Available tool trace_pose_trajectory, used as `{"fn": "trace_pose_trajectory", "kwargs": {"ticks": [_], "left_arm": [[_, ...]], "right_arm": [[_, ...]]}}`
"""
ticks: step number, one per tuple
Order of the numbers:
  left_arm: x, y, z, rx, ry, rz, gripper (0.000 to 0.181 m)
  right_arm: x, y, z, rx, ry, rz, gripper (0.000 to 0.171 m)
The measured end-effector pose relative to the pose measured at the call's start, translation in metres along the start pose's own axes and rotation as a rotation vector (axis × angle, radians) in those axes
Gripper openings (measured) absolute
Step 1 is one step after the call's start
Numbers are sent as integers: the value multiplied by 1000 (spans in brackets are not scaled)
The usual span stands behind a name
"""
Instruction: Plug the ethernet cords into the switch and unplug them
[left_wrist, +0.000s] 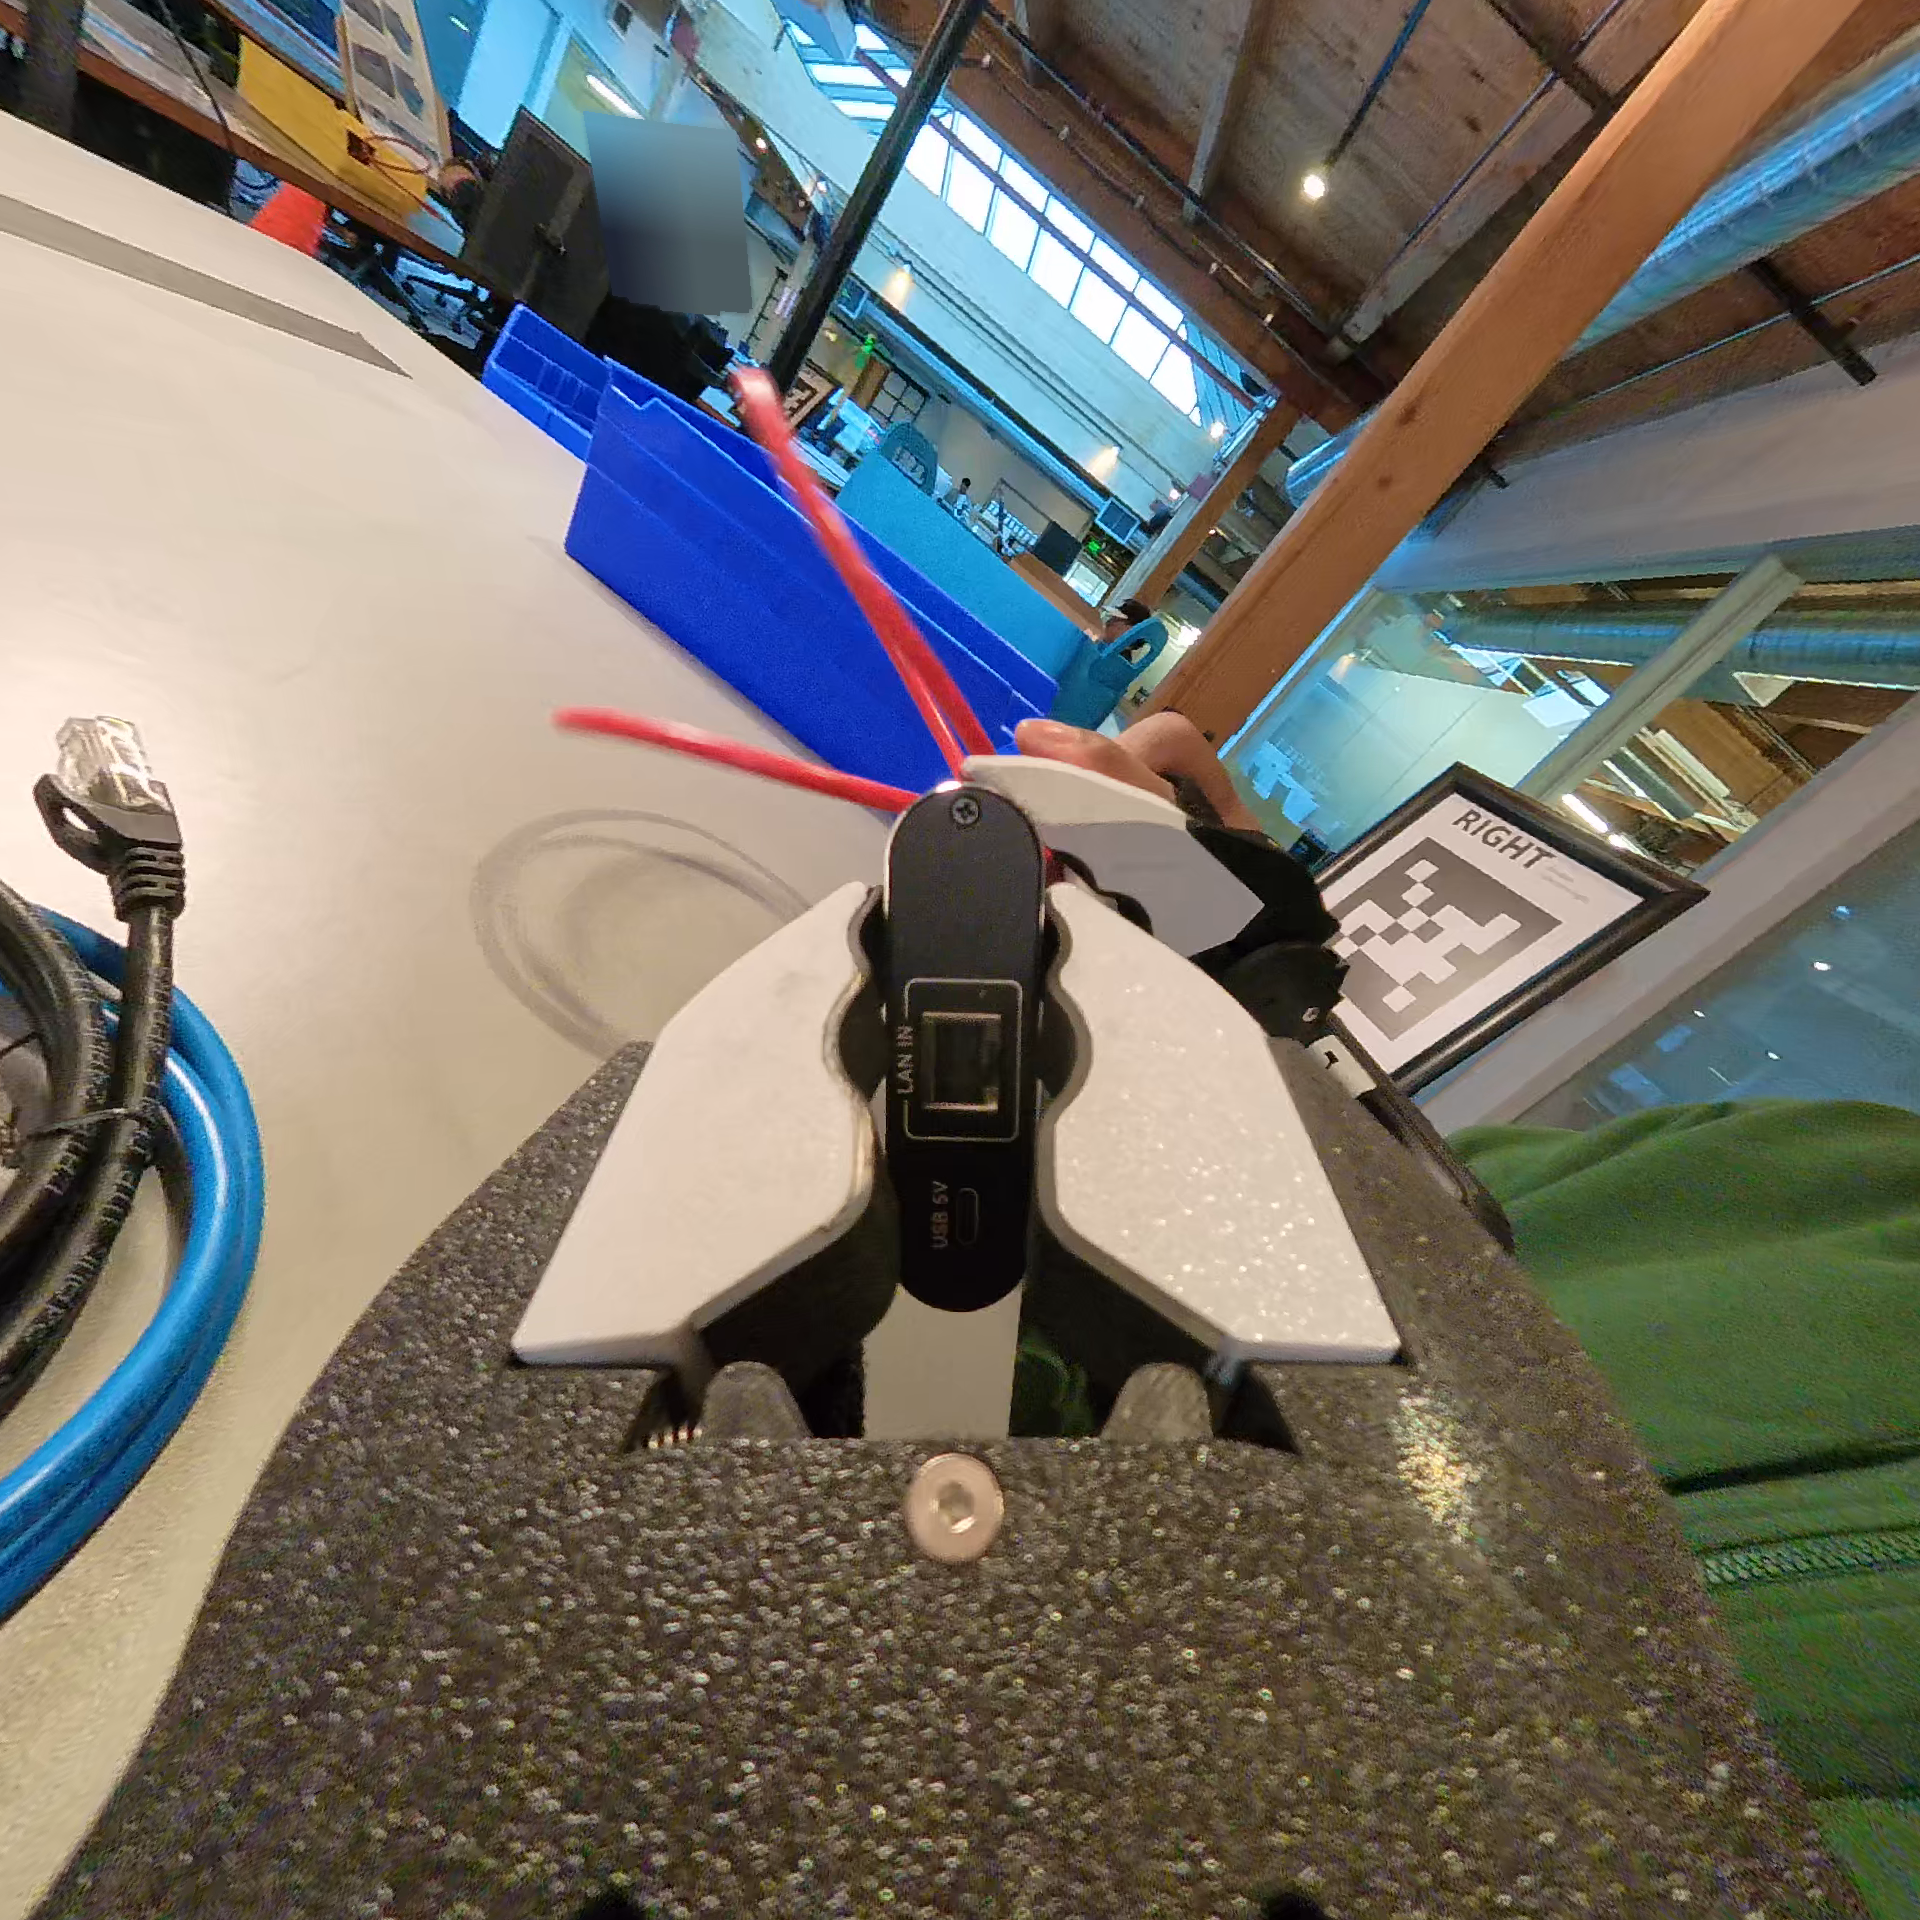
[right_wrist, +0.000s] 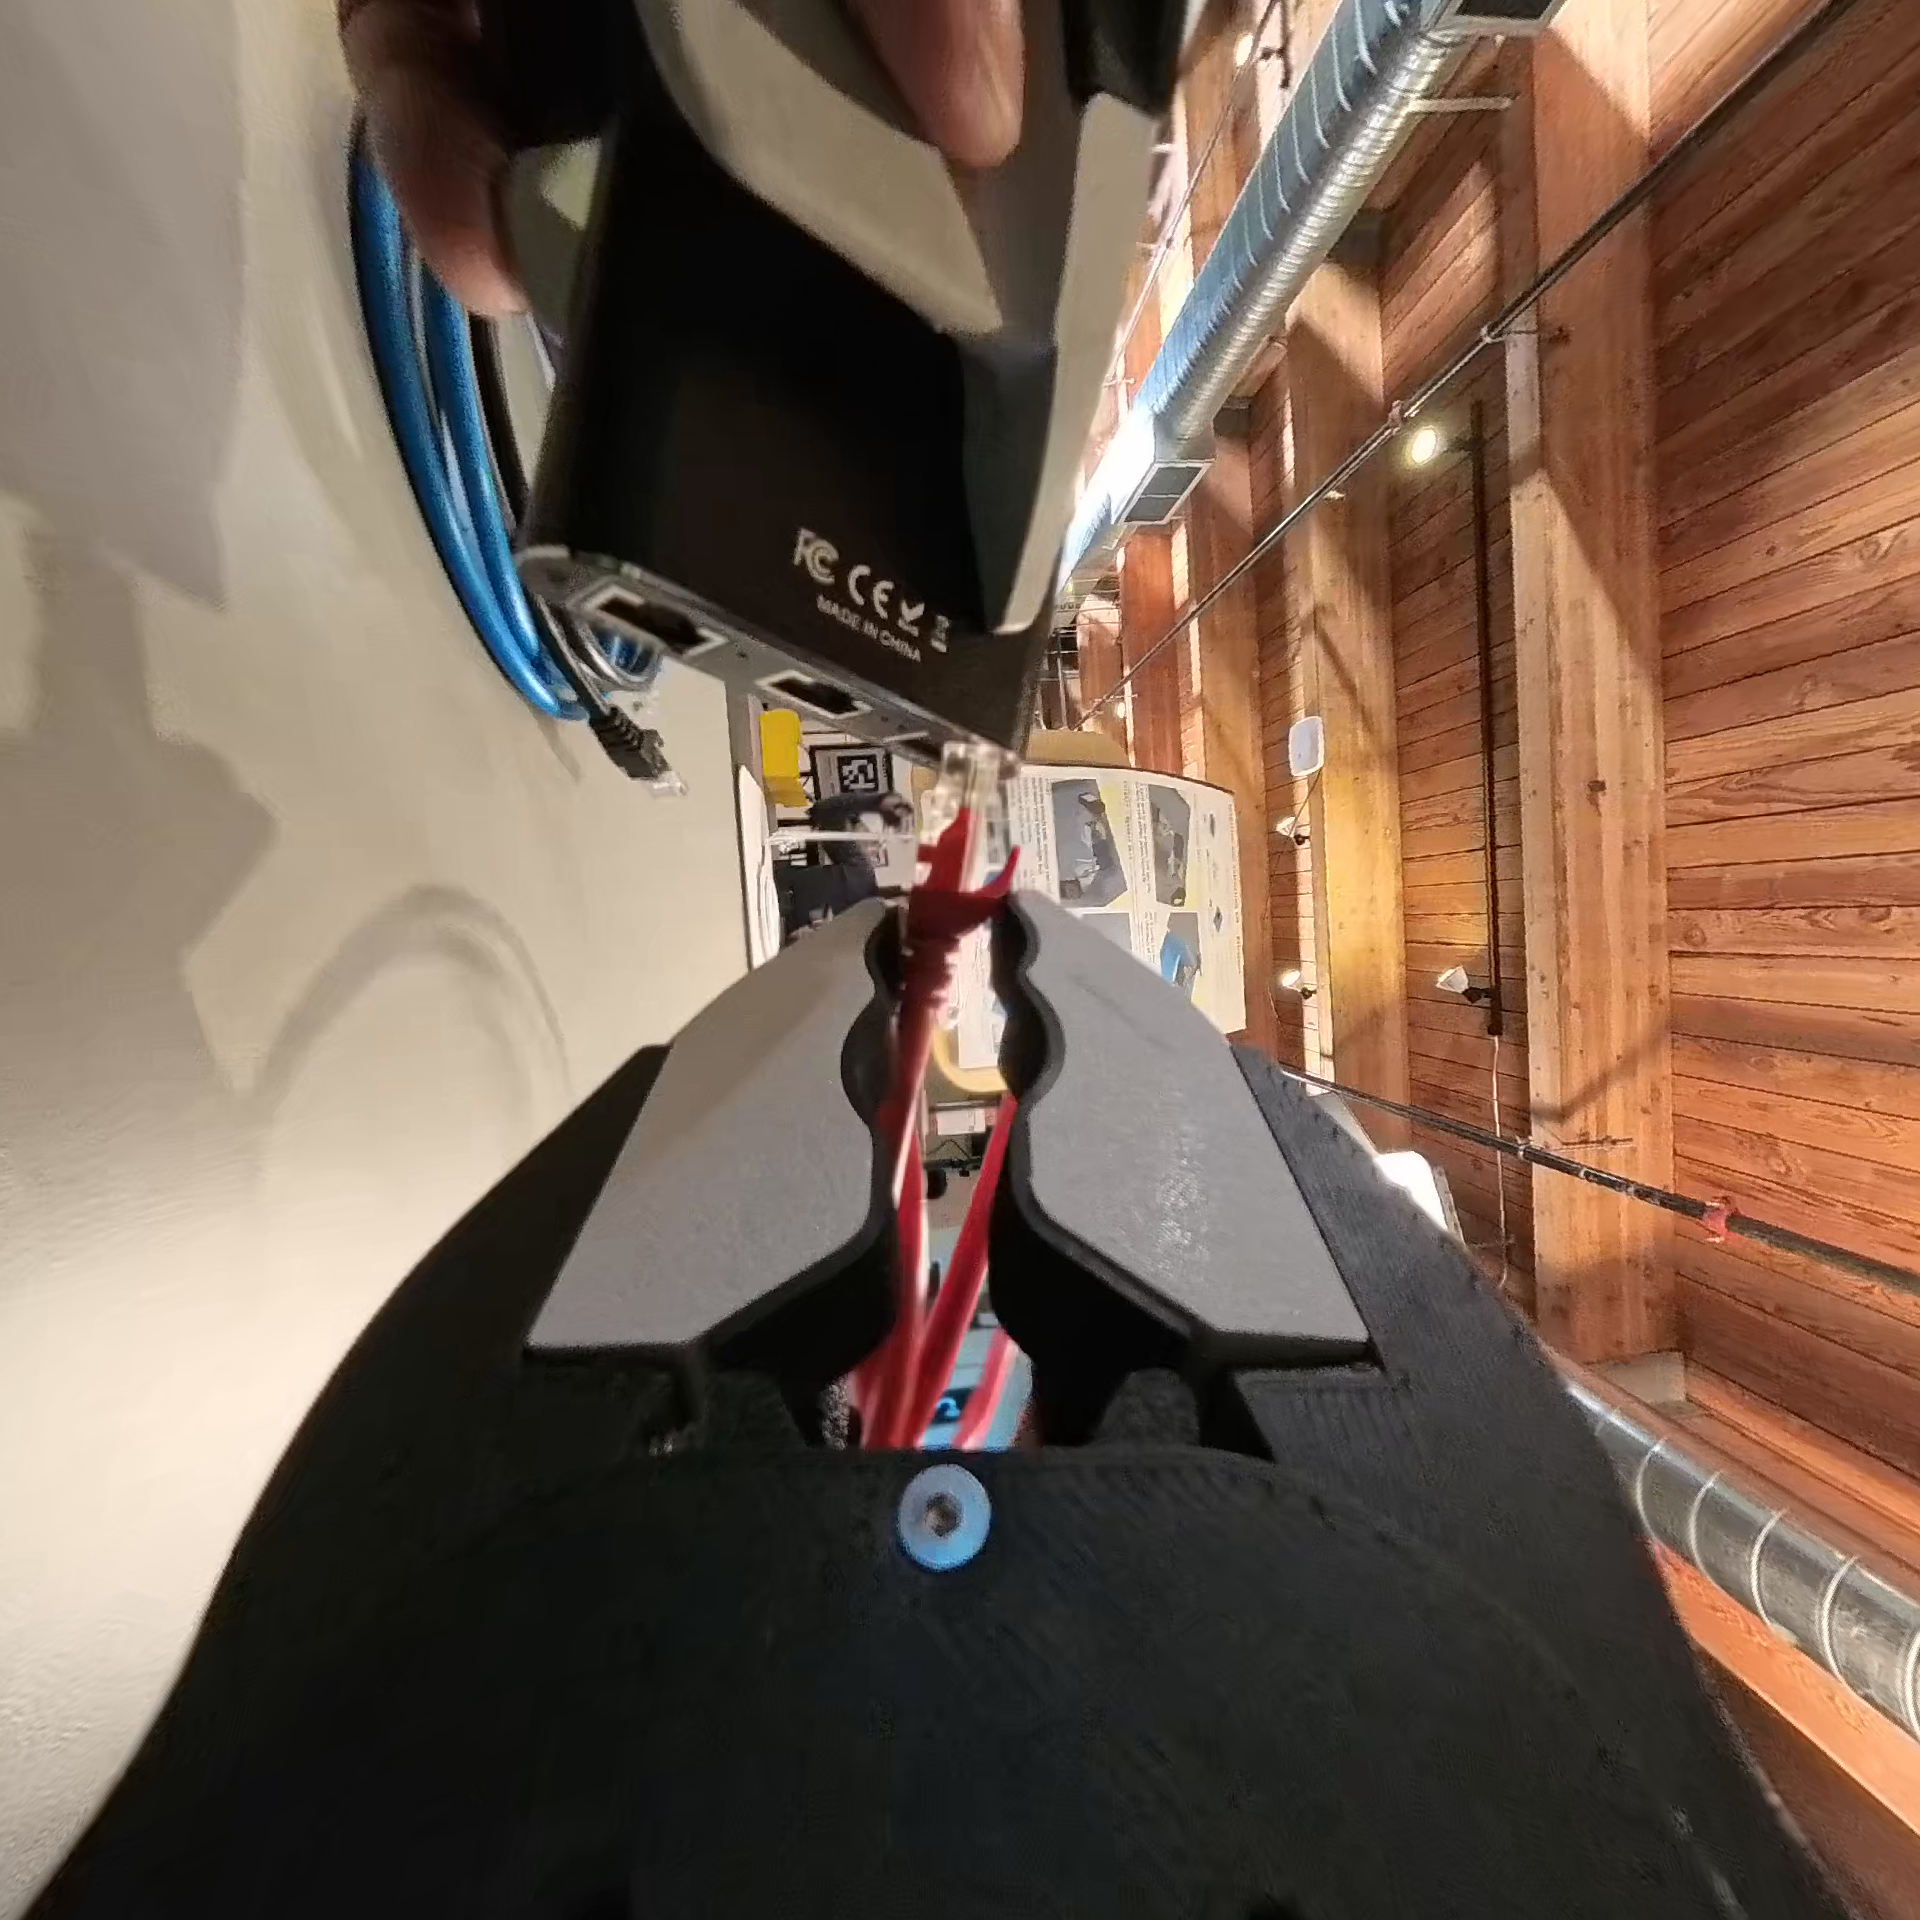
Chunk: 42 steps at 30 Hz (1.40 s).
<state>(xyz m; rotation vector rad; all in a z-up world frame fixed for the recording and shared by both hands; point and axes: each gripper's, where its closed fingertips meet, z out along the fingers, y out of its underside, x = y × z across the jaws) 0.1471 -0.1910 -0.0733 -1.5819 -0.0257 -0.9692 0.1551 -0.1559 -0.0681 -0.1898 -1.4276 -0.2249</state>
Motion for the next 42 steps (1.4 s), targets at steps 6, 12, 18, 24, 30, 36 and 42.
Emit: {"fn": "trace_pose_trajectory", "kwargs": {"ticks": [6,12,18,24,30,36,42], "left_arm": [[2,0,0,1,23,-12,26],[2,1,3,9,24,-69,26],[2,-5,5,102,55,-199,26],[4,-7,7,143,94,-269,26],[4,-5,8,133,91,-293,26],[2,-4,9,150,92,-359,26],[1,-4,11,199,113,-446,26]], "right_arm": [[-5,6,4,-44,6,-40,10],[3,14,7,-115,67,-4,9],[7,17,8,-150,123,10,9],[11,16,6,-141,161,-5,9],[15,19,6,-158,192,-5,10],[17,20,6,-170,221,-41,9],[15,21,7,-171,223,-75,9]]}}
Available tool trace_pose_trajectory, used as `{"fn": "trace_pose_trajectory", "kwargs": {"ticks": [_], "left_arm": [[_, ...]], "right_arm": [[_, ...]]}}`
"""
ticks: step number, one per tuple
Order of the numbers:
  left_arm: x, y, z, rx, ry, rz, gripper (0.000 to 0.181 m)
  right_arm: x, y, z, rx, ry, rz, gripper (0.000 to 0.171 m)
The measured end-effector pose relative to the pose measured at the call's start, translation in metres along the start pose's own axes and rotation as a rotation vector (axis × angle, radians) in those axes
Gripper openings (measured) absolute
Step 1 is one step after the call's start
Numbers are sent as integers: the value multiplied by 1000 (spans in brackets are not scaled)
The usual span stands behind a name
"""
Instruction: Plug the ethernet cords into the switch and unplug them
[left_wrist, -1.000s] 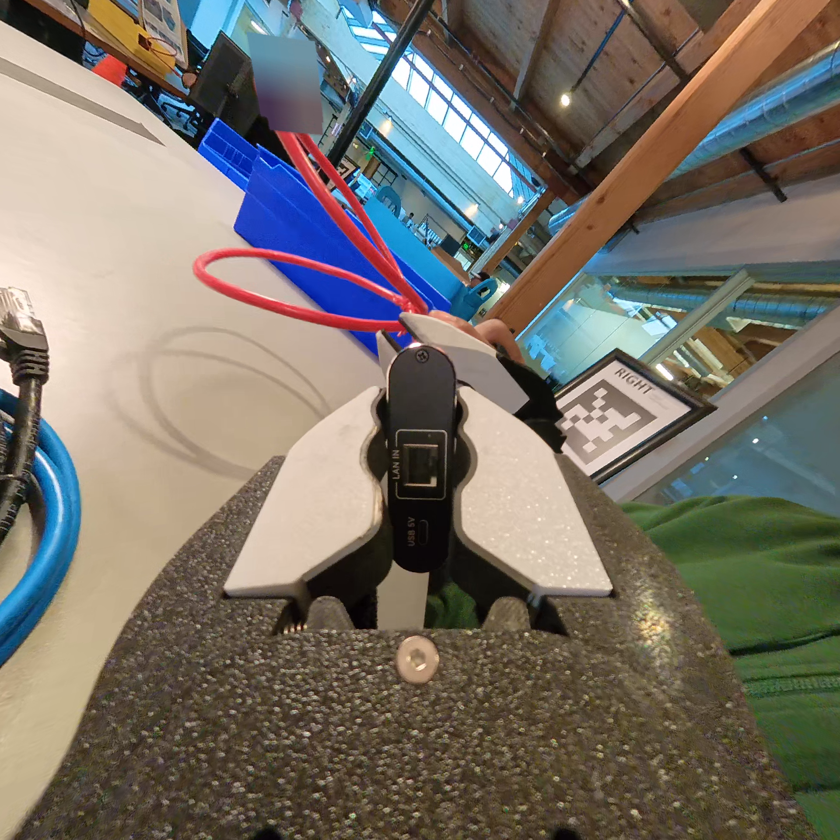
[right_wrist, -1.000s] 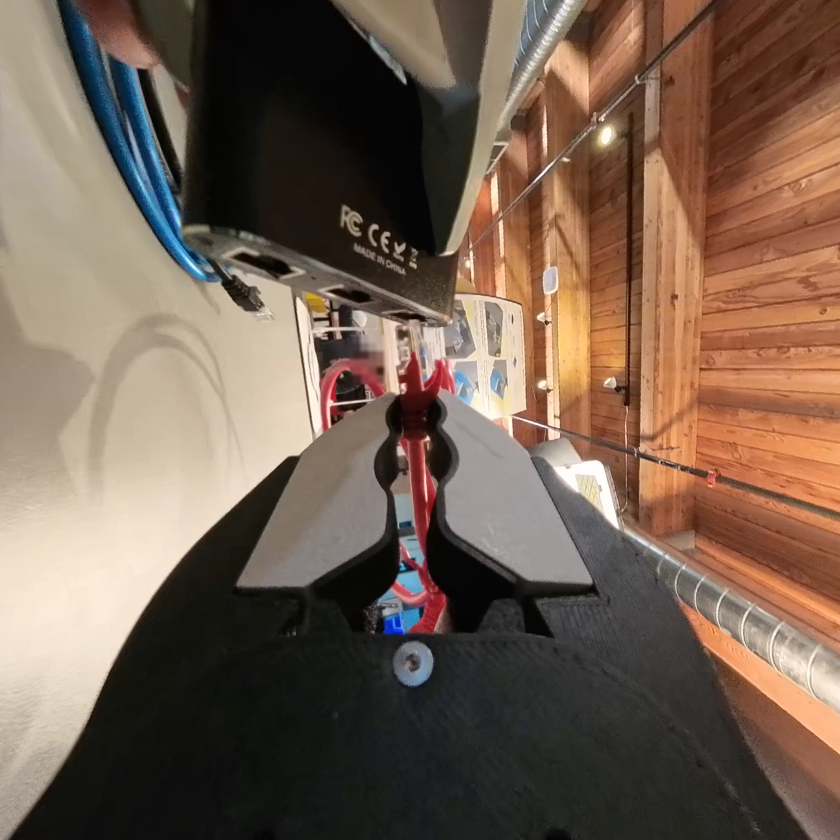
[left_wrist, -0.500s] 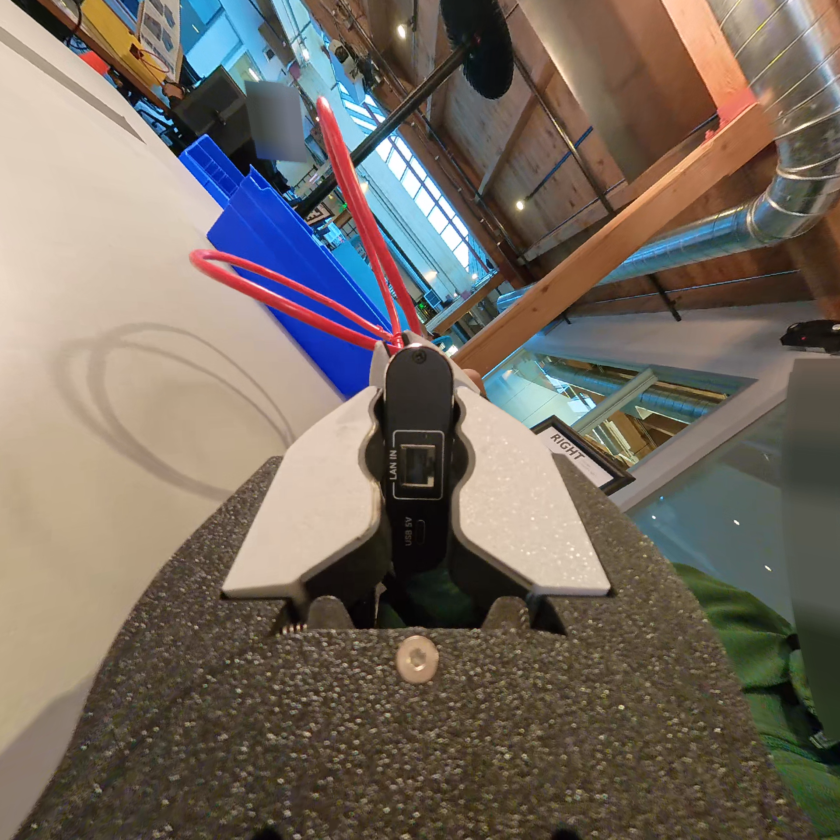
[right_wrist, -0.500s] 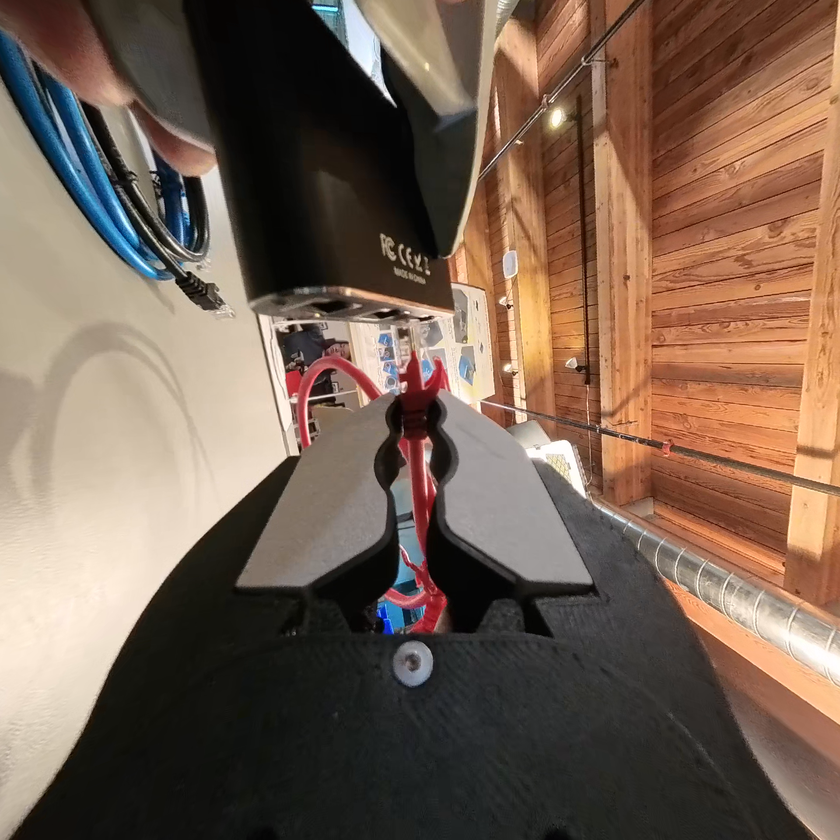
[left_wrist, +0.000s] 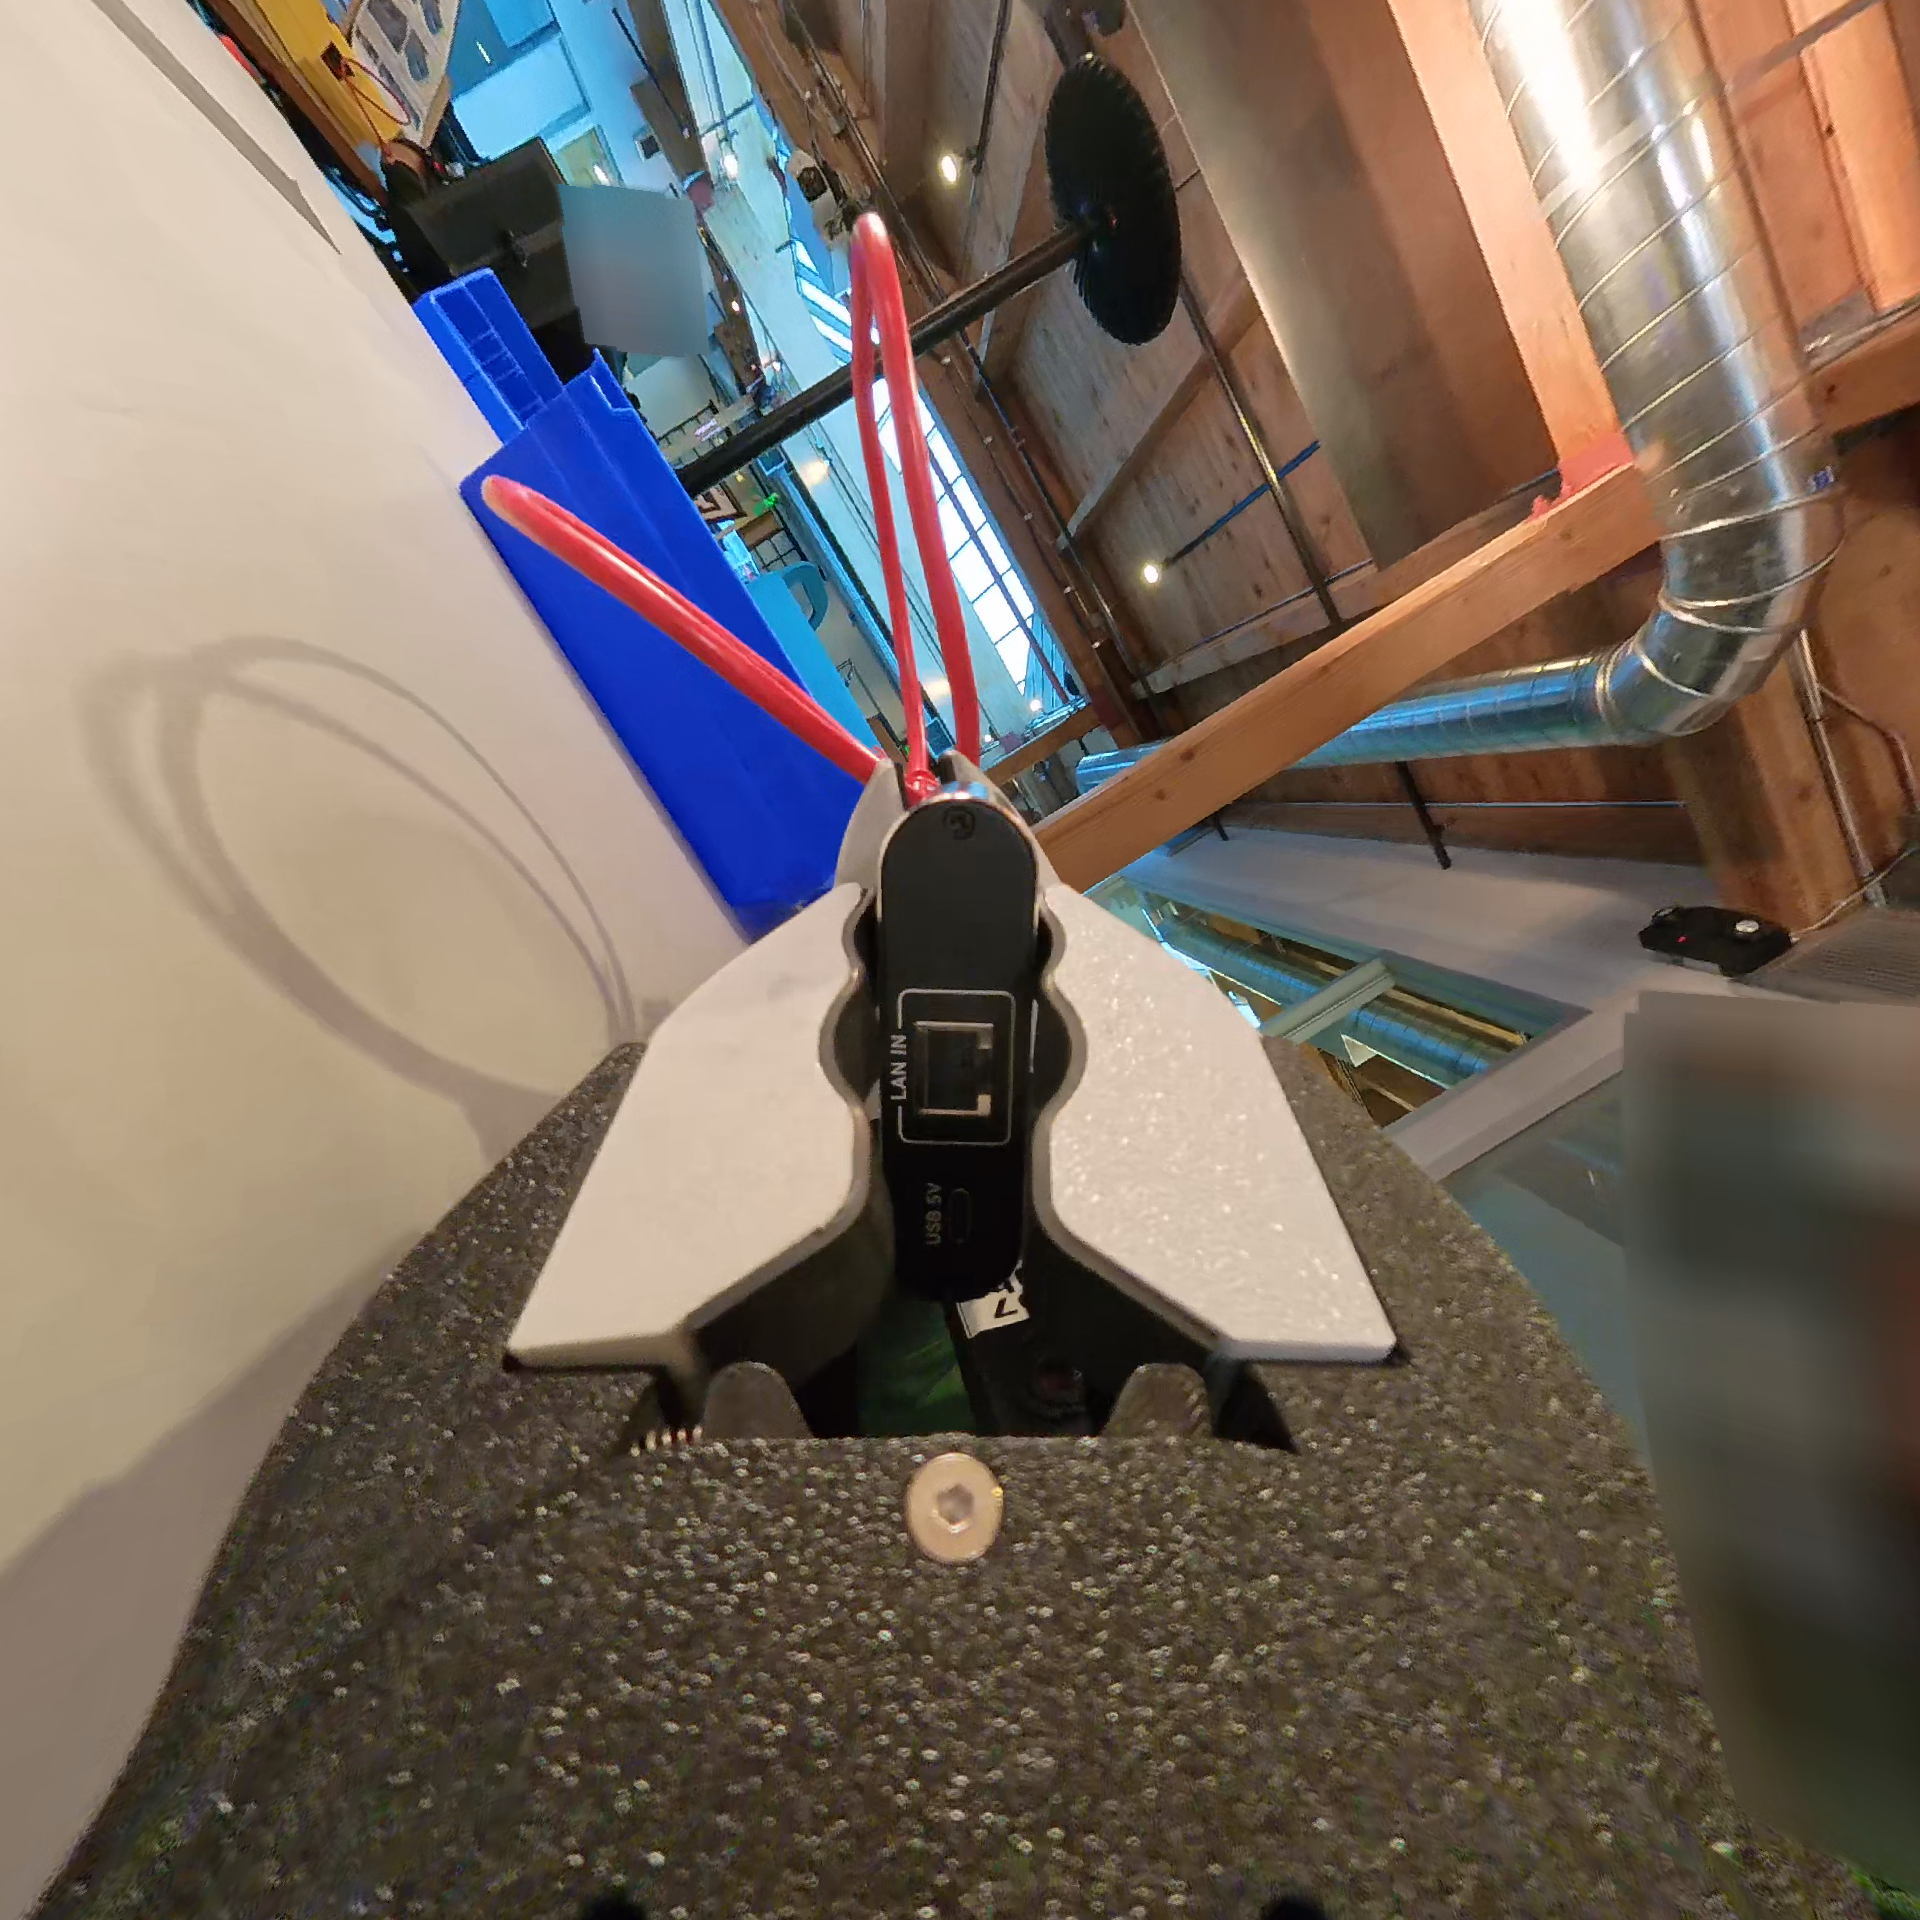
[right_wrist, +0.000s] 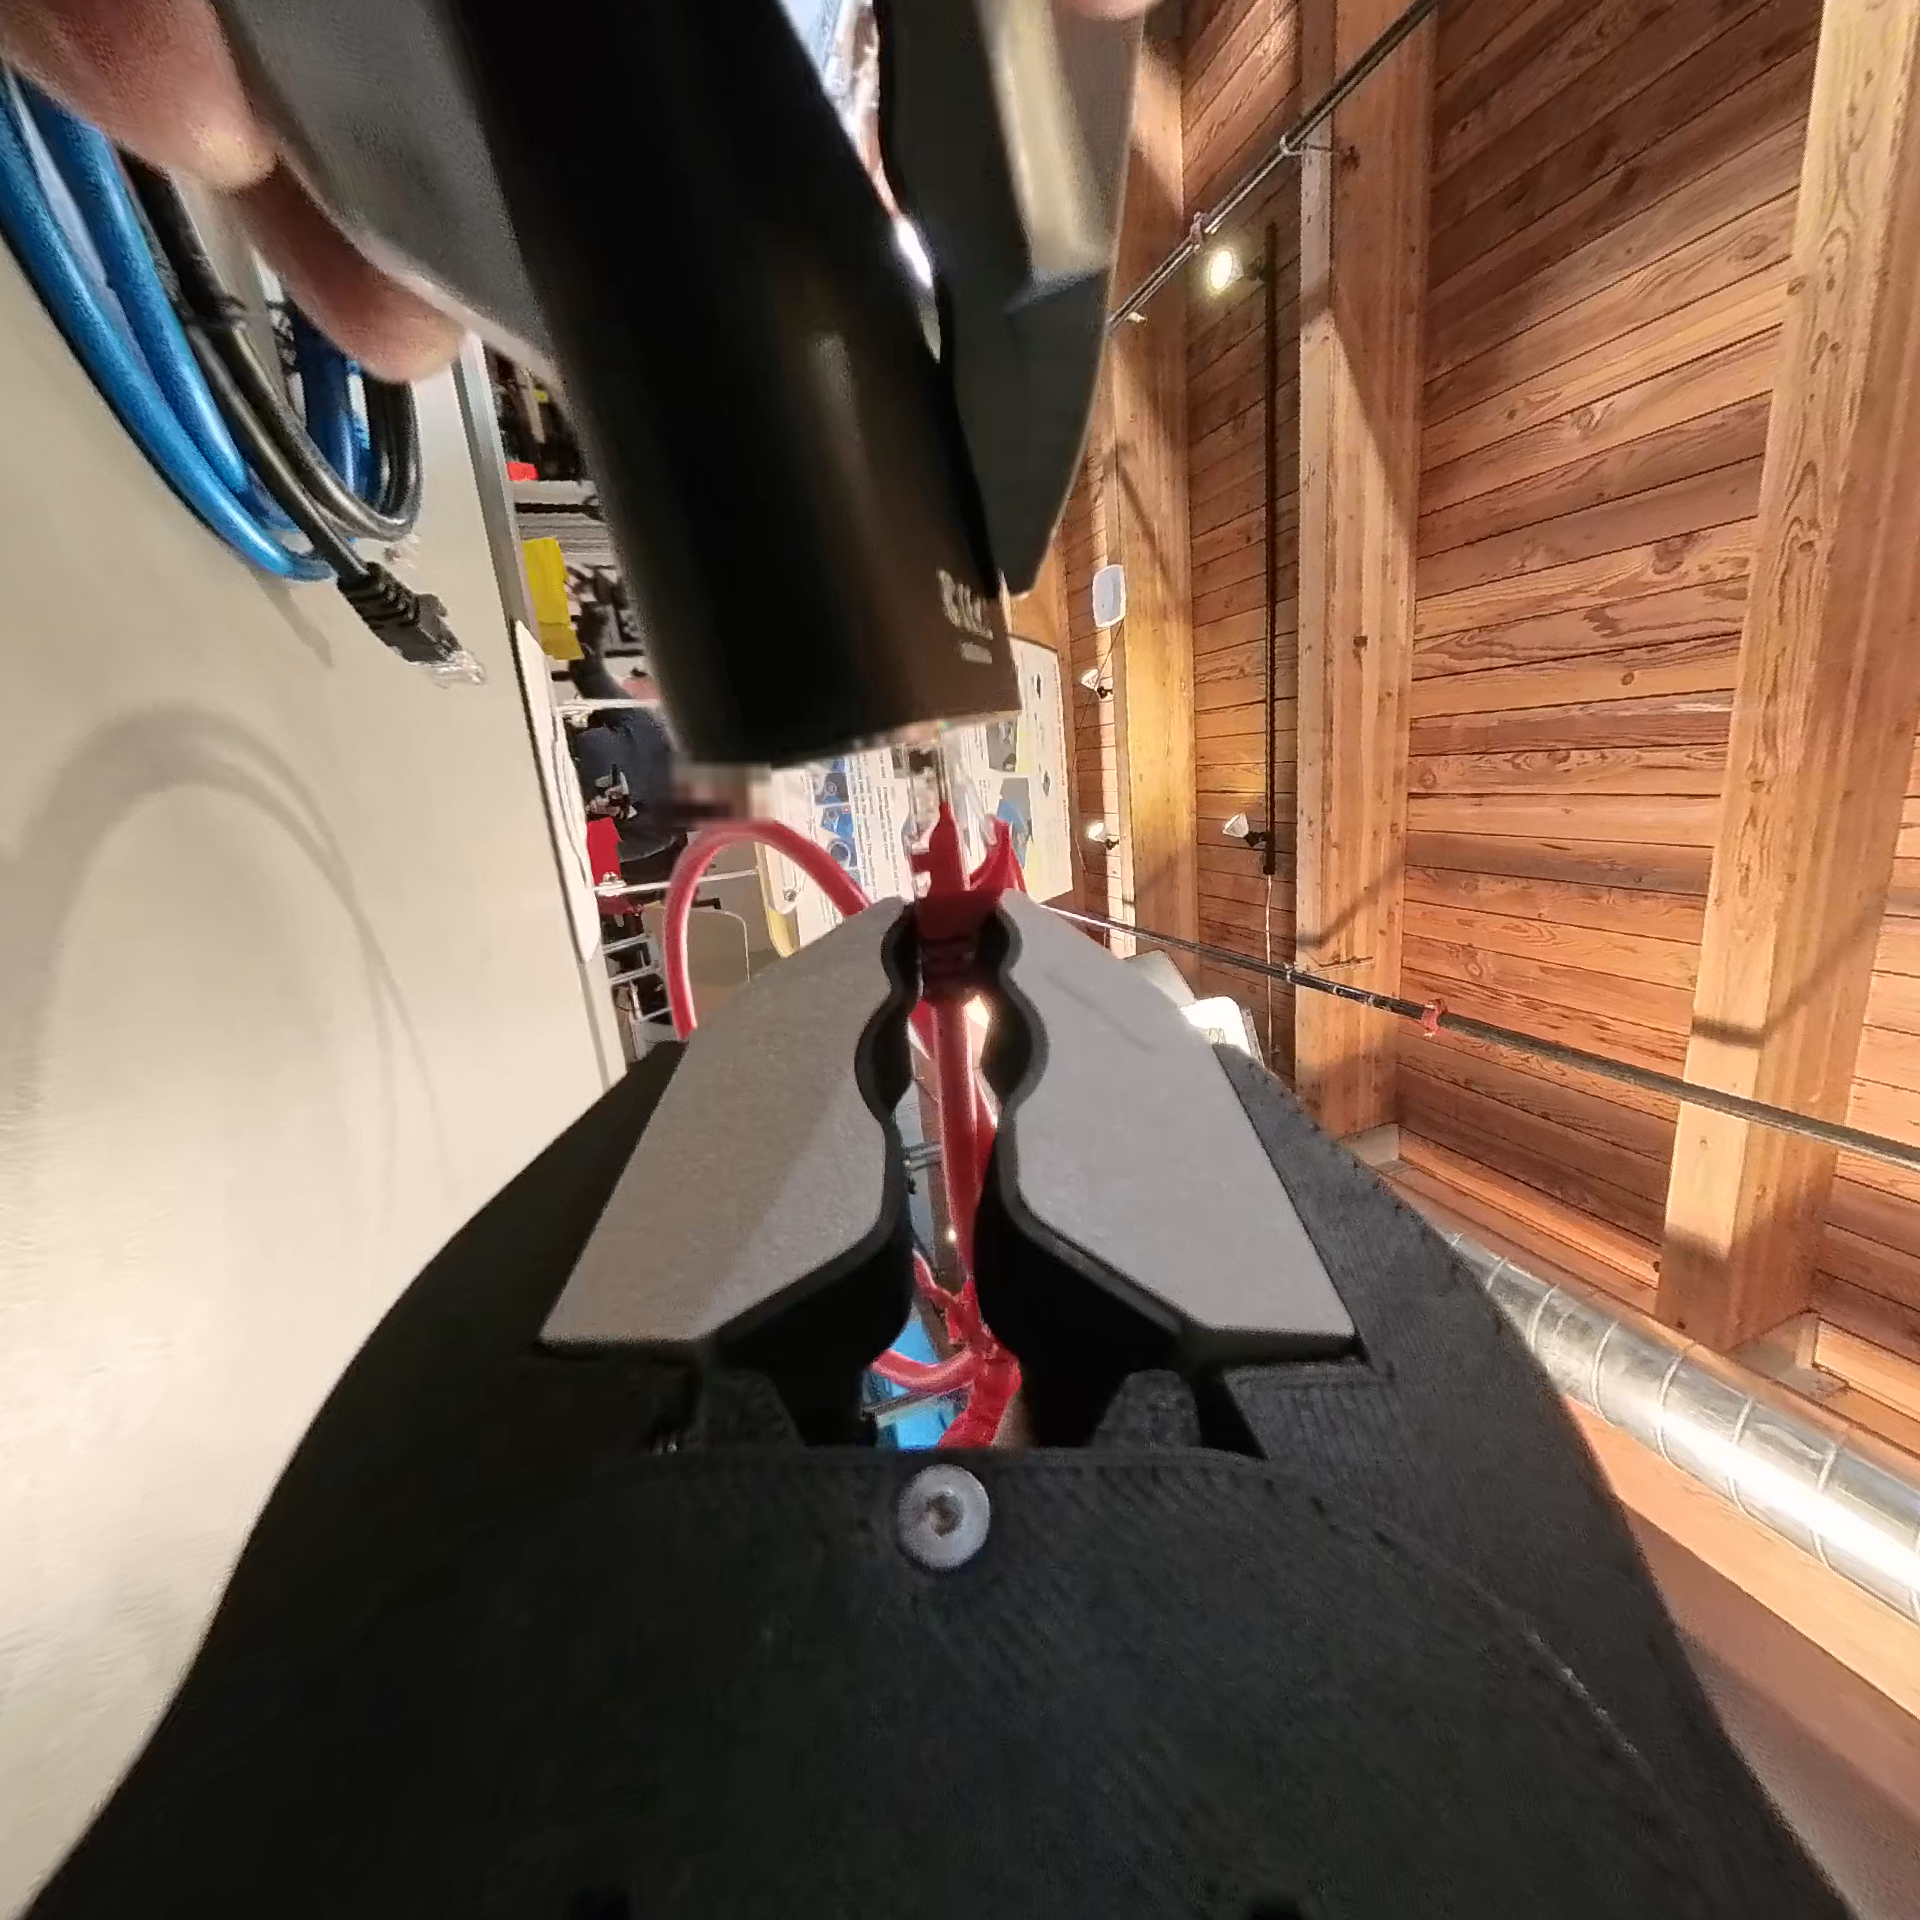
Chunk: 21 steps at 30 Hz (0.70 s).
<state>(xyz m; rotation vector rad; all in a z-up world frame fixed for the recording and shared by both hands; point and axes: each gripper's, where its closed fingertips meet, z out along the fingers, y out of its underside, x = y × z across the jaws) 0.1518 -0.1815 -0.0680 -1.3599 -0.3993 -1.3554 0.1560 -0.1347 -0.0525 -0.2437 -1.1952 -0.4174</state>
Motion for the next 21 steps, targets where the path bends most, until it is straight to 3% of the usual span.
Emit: {"fn": "trace_pose_trajectory", "kwargs": {"ticks": [11,21], "left_arm": [[-4,4,1,6,-26,-41,26],[7,25,13,-23,57,-109,26]], "right_arm": [[1,-1,-1,47,18,-54,9],[18,4,-11,144,135,-120,10]]}}
